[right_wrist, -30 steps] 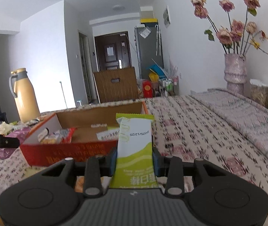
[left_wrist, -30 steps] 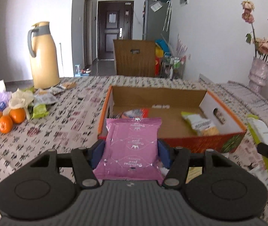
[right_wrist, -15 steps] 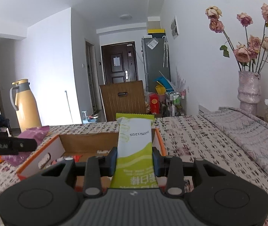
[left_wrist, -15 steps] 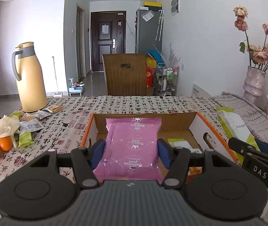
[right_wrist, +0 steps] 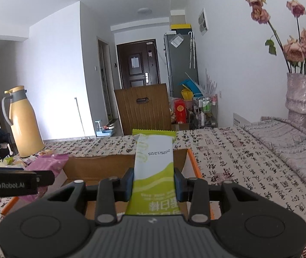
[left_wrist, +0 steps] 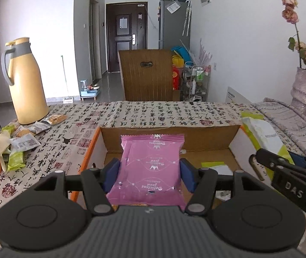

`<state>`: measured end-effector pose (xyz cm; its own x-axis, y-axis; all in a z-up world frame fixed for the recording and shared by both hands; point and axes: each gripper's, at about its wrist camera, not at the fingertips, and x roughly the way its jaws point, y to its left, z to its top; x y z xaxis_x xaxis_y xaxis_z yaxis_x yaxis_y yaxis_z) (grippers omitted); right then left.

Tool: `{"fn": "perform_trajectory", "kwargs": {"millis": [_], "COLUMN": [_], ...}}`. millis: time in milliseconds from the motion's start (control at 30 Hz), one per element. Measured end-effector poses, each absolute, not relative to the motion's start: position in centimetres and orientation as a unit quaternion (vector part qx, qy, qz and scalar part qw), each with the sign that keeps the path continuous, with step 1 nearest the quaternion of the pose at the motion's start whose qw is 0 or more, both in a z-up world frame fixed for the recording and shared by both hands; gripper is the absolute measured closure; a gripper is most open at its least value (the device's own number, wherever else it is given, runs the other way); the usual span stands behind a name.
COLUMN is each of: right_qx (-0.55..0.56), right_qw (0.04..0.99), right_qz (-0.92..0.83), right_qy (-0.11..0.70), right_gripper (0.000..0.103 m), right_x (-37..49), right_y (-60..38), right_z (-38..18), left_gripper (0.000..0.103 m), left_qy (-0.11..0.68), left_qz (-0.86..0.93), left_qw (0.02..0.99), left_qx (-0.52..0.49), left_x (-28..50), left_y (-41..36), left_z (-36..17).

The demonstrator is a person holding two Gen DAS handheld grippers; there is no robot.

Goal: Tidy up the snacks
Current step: 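Carry both packets over the box and open both grippers to drop them, then move both tools back over the snack pile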

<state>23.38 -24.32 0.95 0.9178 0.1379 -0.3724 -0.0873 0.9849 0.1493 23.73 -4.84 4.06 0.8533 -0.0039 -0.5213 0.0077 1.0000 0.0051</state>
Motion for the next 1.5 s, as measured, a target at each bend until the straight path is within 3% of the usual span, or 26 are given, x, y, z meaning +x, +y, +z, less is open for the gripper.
{"fn": "perform_trajectory", "kwargs": {"millis": [433, 467, 500, 567, 667, 767, 800, 1500], "right_qx": [0.068, 0.07, 0.072, 0.077, 0.083, 0.085, 0.085, 0.053], "right_qw": [0.97, 0.97, 0.97, 0.97, 0.971, 0.971, 0.971, 0.977], "right_qz": [0.066, 0.067, 0.066, 0.065, 0.063, 0.061, 0.06, 0.072], "right_qy": [0.225, 0.225, 0.222, 0.221, 0.217, 0.215, 0.215, 0.194], "right_gripper": [0.064, 0.064, 0.063, 0.046, 0.023, 0.002, 0.0, 0.0], "right_x": [24.4, 24.4, 24.3, 24.3, 24.2, 24.2, 24.2, 20.7], "right_y": [-24.6, -24.8, -24.8, -25.0, -25.2, -25.3, -25.3, -24.7], "right_z": [-0.9, -0.9, -0.9, -0.9, -0.8, -0.9, -0.9, 1.7], "left_gripper": [0.04, 0.033, 0.019, 0.007, 0.0, 0.0, 0.0, 0.0], "left_qy": [0.283, 0.281, 0.278, 0.267, 0.266, 0.271, 0.273, 0.248], "left_qz": [-0.003, -0.004, -0.003, 0.01, 0.011, 0.017, 0.018, 0.022], "left_qw": [0.959, 0.959, 0.96, 0.964, 0.964, 0.962, 0.962, 0.968], "left_qx": [-0.024, -0.024, -0.024, -0.02, -0.021, -0.027, -0.029, -0.03], "left_x": [24.9, 24.8, 24.7, 24.4, 24.3, 24.5, 24.6, 21.1], "left_y": [-2.6, -2.7, -2.7, -2.8, -2.9, -2.7, -2.6, -1.8], "left_z": [2.4, 2.5, 2.6, 2.8, 2.8, 2.7, 2.7, 5.1]}}
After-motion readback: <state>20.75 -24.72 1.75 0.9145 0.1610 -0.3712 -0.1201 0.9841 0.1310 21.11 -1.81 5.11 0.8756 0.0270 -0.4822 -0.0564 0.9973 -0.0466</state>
